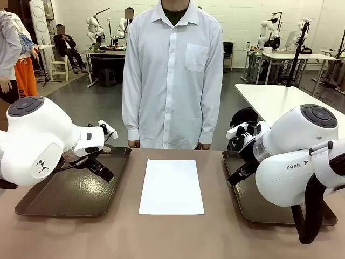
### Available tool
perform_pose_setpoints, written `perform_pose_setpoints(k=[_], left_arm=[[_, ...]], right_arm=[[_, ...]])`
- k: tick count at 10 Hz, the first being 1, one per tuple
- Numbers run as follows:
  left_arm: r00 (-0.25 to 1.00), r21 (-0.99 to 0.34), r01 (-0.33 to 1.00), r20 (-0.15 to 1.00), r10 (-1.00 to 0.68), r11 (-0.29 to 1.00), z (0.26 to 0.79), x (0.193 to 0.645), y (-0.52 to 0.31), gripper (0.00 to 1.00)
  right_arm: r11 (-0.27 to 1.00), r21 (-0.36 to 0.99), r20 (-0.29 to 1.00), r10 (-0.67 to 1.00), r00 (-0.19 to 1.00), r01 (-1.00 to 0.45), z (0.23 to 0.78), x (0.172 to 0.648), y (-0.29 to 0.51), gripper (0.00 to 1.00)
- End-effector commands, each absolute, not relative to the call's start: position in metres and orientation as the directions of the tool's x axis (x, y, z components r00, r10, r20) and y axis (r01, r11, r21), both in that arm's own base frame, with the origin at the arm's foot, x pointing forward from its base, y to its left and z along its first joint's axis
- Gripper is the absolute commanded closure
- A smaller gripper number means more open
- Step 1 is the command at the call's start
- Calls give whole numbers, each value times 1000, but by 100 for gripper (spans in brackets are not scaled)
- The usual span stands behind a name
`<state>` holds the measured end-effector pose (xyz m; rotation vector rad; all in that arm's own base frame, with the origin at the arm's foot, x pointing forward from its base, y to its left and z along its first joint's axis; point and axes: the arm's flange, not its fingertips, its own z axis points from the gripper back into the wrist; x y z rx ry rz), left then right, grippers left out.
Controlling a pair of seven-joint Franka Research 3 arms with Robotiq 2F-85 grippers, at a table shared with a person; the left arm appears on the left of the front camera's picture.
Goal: Sort the A4 documents.
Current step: Receive the A4 Paper.
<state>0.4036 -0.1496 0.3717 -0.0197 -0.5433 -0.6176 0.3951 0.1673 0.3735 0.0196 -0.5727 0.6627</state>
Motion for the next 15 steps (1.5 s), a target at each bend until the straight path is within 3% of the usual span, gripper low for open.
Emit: perform_pose_setpoints(k=[1,6,8,9,11,13,15], left_arm=[[680,141,555,490,-545,820,372,404,-149,0],[680,141,555,490,-545,820,372,404,-150,0],[652,61,591,550,-521,804,401,390,-137,0],[623,-49,652,604,-498,756,419,381,-127,0],[613,-90,677,619,-492,730,453,362,-98,0],[651,-108,679,547,-526,727,478,349,-72,0],[617,-68,701,557,-556,710,496,342,-52,0]], right_arm=[[794,-160,509,575,641,-586,373,395,167,0],[794,-161,508,576,640,-586,373,395,167,0],[816,-148,567,533,628,-559,398,366,129,0],[793,-103,603,530,596,-601,407,353,107,0],[787,-59,668,488,561,-614,429,327,67,0],[760,-24,716,466,520,-649,443,314,47,0],[738,-28,733,474,488,-674,456,305,34,0]])
